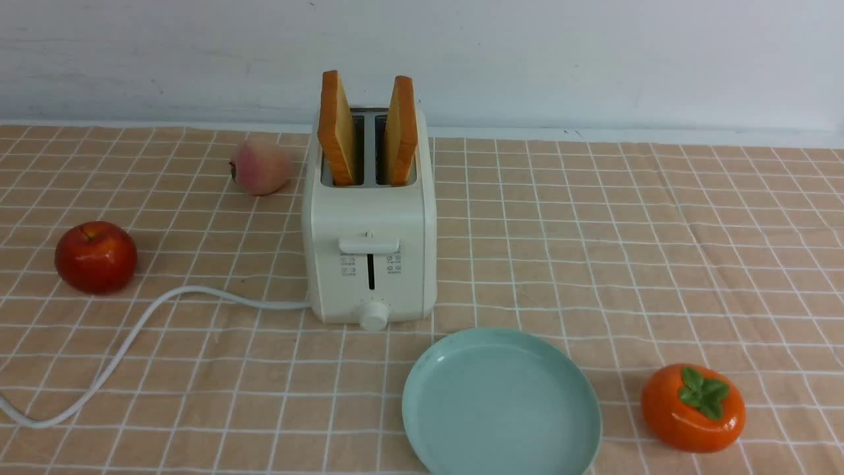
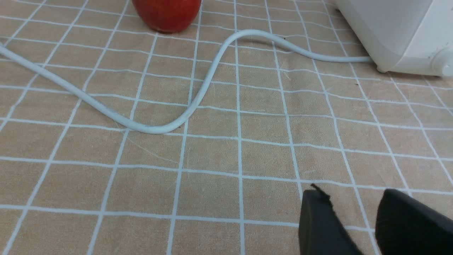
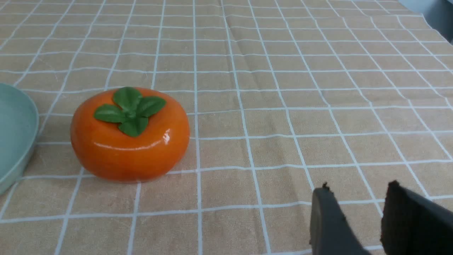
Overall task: Take toasted bread from bread machine on light coffee tablecloth place on plate.
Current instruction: 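Grasp the toast slice in the toaster and pull it up out of the slot with the right gripper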
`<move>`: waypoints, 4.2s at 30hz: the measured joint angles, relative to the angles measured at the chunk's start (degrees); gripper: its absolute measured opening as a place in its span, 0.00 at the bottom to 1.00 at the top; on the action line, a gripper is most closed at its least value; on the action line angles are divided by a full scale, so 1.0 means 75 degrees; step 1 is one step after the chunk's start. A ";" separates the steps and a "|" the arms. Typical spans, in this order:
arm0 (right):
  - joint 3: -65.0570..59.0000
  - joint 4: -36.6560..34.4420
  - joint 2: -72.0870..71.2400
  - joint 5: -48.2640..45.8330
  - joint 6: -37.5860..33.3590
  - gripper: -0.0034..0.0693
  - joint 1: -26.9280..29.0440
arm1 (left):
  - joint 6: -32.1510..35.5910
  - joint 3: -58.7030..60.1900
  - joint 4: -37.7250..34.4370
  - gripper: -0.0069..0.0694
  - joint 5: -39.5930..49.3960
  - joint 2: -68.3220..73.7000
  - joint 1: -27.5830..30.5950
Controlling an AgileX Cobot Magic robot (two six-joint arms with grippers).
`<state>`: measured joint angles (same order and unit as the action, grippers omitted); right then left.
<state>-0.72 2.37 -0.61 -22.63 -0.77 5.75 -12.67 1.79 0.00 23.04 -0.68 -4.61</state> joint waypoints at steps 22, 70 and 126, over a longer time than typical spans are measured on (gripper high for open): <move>0.0000 -0.0006 0.0000 0.0000 0.0000 0.38 0.0000 | 0.0000 0.0000 0.0000 0.40 0.0000 0.0000 0.0000; -0.0097 -0.0030 0.0000 0.5127 0.0022 0.38 0.0000 | 0.0037 0.0000 -0.0518 0.40 -0.3329 0.0000 0.0000; 1.5011 -0.3991 1.4921 -0.3352 -0.0908 0.56 -0.4202 | 0.0235 -0.7490 -0.2526 0.40 0.3910 0.6664 -0.0989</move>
<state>111.87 -27.57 111.30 -47.77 -7.58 -25.76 -10.92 -54.39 -18.94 52.36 49.30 -12.03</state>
